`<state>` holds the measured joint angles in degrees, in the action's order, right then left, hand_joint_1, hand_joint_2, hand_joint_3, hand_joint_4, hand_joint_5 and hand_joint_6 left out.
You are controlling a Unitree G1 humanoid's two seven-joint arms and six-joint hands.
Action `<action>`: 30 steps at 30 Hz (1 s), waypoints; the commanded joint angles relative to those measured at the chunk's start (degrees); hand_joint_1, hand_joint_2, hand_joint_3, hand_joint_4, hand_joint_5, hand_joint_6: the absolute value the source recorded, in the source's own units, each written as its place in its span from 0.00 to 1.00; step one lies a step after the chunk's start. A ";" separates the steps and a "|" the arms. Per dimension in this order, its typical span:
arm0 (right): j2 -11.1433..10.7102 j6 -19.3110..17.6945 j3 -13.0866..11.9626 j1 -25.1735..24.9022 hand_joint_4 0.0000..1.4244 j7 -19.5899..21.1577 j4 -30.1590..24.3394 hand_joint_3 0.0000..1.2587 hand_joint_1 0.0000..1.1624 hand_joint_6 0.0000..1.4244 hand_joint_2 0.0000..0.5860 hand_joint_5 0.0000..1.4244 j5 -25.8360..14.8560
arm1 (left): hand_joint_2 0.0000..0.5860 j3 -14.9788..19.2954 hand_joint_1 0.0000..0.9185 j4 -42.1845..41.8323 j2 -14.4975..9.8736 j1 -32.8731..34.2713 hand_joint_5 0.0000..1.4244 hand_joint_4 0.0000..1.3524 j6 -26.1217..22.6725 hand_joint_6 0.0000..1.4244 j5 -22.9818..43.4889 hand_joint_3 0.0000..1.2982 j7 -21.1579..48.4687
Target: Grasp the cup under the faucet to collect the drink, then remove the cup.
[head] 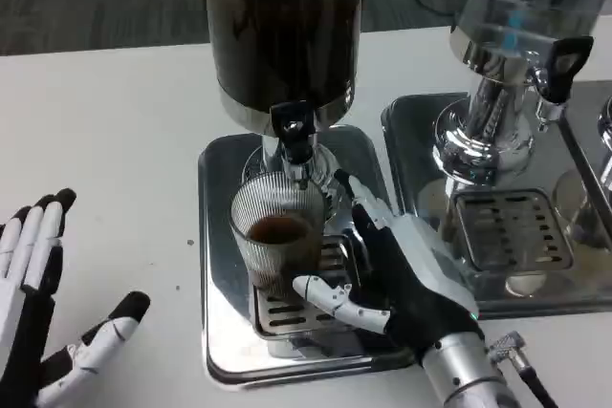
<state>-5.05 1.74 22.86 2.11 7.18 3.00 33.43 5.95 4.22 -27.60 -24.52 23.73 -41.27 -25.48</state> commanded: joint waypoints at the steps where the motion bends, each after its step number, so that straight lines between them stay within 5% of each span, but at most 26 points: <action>1: -0.24 -1.00 0.46 -0.34 0.00 0.28 -0.03 0.00 0.39 0.00 0.35 0.00 0.13 | 0.37 0.07 0.00 1.56 -0.12 -0.65 0.00 0.00 -0.32 0.00 0.80 0.03 -0.71; 9: -0.44 -2.72 0.69 1.98 0.00 2.32 -2.65 0.00 0.45 0.03 0.34 0.00 0.51 | 0.37 0.21 0.00 2.72 -0.31 -0.41 0.00 0.00 -0.17 0.00 2.61 0.05 0.13; 19: 2.20 -11.21 -0.68 0.91 0.00 3.90 5.76 0.00 0.48 0.11 0.31 0.00 -7.10 | 0.40 0.21 0.00 3.28 -0.86 -0.61 0.00 0.00 0.12 0.00 5.04 0.09 0.86; 30: 2.93 -13.69 0.22 0.25 0.00 4.58 7.46 0.00 0.53 0.14 0.30 0.00 -6.16 | 0.40 0.84 0.00 3.29 -1.17 -1.63 0.00 0.00 0.14 0.00 6.83 0.13 1.15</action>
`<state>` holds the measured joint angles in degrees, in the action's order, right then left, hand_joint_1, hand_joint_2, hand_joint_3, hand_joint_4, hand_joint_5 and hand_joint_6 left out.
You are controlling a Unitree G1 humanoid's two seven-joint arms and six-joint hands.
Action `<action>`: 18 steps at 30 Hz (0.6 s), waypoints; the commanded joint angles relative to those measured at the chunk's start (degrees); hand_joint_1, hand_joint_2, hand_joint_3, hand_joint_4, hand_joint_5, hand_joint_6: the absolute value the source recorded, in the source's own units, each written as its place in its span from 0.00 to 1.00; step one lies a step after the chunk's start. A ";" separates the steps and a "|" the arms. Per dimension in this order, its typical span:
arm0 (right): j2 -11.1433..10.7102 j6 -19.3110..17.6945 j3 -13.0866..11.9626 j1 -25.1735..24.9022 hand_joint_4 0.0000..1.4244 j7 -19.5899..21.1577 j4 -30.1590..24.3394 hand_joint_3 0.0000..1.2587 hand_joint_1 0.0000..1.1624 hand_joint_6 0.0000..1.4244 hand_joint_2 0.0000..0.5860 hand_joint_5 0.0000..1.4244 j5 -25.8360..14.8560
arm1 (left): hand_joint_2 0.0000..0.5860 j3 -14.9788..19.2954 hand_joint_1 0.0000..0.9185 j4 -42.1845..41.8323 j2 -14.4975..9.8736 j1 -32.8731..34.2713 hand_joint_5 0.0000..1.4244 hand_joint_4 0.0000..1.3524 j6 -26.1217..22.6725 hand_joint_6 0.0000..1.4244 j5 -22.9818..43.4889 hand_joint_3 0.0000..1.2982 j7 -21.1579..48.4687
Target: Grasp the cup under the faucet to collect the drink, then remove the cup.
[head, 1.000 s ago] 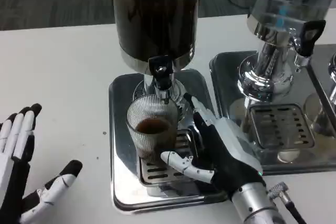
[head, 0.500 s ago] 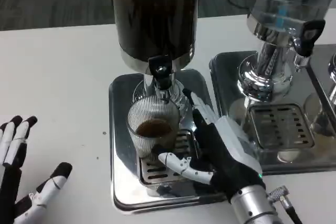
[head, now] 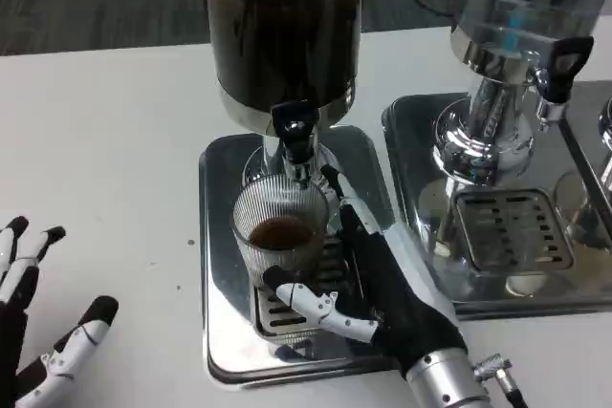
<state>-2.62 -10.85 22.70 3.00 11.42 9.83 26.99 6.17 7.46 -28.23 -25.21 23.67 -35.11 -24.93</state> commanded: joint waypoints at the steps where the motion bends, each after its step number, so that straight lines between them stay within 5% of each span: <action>1: 0.55 -0.99 0.42 -0.76 0.00 0.20 0.71 0.00 0.53 0.14 0.30 0.00 0.26 | 0.40 0.64 0.00 -0.12 -0.49 -1.13 0.00 0.00 0.10 0.00 0.83 0.13 0.67; 10: 1.66 3.07 0.66 -1.92 0.00 -1.04 0.71 0.00 0.53 0.15 0.28 0.00 0.96 | 0.40 0.44 0.00 -1.05 -0.13 -1.84 0.01 0.00 -0.41 0.00 1.08 0.15 0.94; 18: 2.47 1.93 0.26 -2.84 0.00 -0.57 1.66 0.00 0.54 0.18 0.29 0.03 0.34 | 0.40 0.62 0.00 -1.23 0.30 -2.29 0.01 0.00 -0.73 0.00 1.32 0.16 0.93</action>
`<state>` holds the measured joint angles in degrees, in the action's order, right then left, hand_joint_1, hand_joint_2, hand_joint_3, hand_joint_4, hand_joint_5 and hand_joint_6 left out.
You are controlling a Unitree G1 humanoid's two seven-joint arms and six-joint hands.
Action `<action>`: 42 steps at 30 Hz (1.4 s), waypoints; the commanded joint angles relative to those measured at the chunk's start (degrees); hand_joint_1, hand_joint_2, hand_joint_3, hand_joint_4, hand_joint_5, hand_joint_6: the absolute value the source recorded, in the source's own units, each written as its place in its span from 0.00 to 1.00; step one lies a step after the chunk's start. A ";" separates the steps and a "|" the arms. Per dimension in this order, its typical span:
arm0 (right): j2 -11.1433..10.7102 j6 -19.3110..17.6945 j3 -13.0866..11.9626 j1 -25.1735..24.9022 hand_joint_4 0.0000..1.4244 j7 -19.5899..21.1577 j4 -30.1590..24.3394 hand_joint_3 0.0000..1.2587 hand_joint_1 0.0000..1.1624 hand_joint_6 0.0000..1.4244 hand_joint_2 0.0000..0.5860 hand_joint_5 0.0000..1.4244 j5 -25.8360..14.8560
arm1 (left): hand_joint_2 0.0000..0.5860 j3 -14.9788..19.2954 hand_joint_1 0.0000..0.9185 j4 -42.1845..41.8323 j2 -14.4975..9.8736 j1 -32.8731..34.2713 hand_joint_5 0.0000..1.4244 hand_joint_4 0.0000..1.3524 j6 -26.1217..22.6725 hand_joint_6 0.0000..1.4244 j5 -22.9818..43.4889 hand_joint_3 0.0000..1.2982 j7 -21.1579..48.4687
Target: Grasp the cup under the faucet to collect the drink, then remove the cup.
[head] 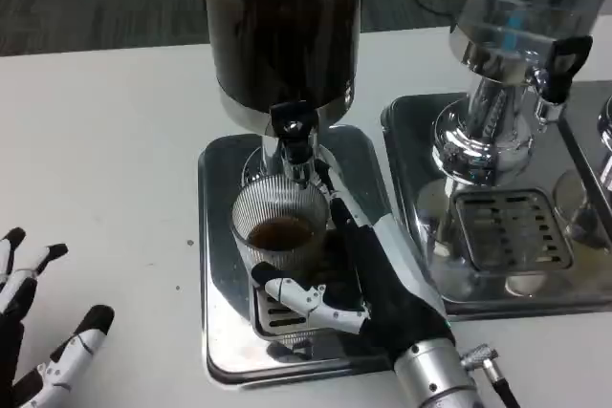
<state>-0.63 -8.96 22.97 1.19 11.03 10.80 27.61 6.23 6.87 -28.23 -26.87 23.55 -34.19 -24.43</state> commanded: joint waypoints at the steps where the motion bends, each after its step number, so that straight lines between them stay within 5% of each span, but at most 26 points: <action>1: 0.52 0.18 0.08 -1.22 0.00 -0.22 0.83 0.00 0.54 0.18 0.29 0.03 -0.14 | 0.40 0.55 0.00 -0.62 0.34 -0.64 0.01 0.00 -0.62 0.00 0.37 0.17 0.35; 24: 2.60 -0.04 -0.20 -1.06 0.14 1.32 2.74 0.00 0.63 0.35 0.29 0.21 -1.29 | 0.42 0.70 0.00 -1.56 0.62 -0.79 0.02 0.00 -1.36 0.00 0.81 0.19 0.80; 42: 2.33 -0.65 0.45 -1.08 0.24 3.91 3.04 0.13 0.76 0.48 0.30 0.33 1.18 | 0.42 2.48 0.00 -2.56 2.23 -2.55 0.03 0.00 -1.58 0.00 1.66 0.23 0.58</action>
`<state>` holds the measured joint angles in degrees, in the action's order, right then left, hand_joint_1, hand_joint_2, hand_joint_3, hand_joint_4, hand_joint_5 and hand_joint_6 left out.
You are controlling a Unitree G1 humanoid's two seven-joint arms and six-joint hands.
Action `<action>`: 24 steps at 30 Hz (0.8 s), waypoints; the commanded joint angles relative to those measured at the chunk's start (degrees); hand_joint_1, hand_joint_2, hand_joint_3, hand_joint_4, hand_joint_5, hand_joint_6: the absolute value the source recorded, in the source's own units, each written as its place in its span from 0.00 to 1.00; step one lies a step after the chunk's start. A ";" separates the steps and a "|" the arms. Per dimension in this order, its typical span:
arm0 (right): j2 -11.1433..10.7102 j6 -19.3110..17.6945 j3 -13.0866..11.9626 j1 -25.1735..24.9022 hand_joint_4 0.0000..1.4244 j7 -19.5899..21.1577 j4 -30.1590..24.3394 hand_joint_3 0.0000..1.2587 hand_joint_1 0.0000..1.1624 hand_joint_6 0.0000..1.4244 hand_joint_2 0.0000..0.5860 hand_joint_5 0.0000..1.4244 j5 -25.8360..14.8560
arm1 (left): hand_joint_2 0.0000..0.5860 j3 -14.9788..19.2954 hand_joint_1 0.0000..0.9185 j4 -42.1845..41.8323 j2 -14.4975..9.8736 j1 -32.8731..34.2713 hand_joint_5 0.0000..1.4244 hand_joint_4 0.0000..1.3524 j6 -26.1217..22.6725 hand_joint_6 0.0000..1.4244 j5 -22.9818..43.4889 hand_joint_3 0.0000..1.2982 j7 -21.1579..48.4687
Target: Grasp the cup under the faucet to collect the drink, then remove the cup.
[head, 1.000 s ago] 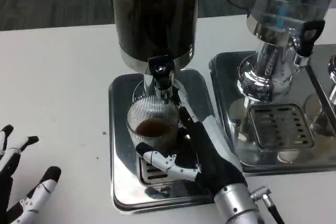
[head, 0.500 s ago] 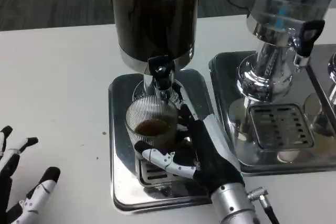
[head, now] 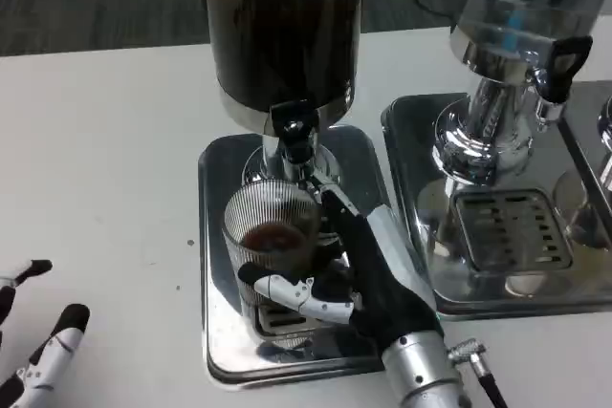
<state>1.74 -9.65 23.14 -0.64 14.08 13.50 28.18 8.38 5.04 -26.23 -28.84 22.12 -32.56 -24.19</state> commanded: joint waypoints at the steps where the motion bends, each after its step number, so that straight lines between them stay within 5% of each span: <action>1: 0.06 -0.28 0.25 0.80 0.25 1.38 0.46 0.14 0.77 0.50 0.30 0.34 0.67 | 0.42 0.30 0.00 -0.70 0.24 -0.53 0.03 0.00 -0.15 0.00 0.02 0.23 0.38; 12: -0.22 -1.22 0.96 0.60 0.33 5.10 0.78 0.21 0.82 0.83 0.30 0.49 3.44 | 0.42 0.23 0.00 -0.88 0.30 -0.44 0.03 0.00 -0.10 0.00 0.28 0.23 0.66; 24: -0.09 -3.54 0.56 1.00 0.39 7.56 1.52 0.26 0.85 0.95 0.24 0.61 3.65 | 0.43 -0.01 0.00 -0.30 0.45 -0.14 0.03 0.00 -0.04 0.00 0.47 0.23 0.81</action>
<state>1.69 -11.83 23.70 0.00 20.69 14.69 32.00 8.36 4.89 -25.94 -28.80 22.12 -32.15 -23.93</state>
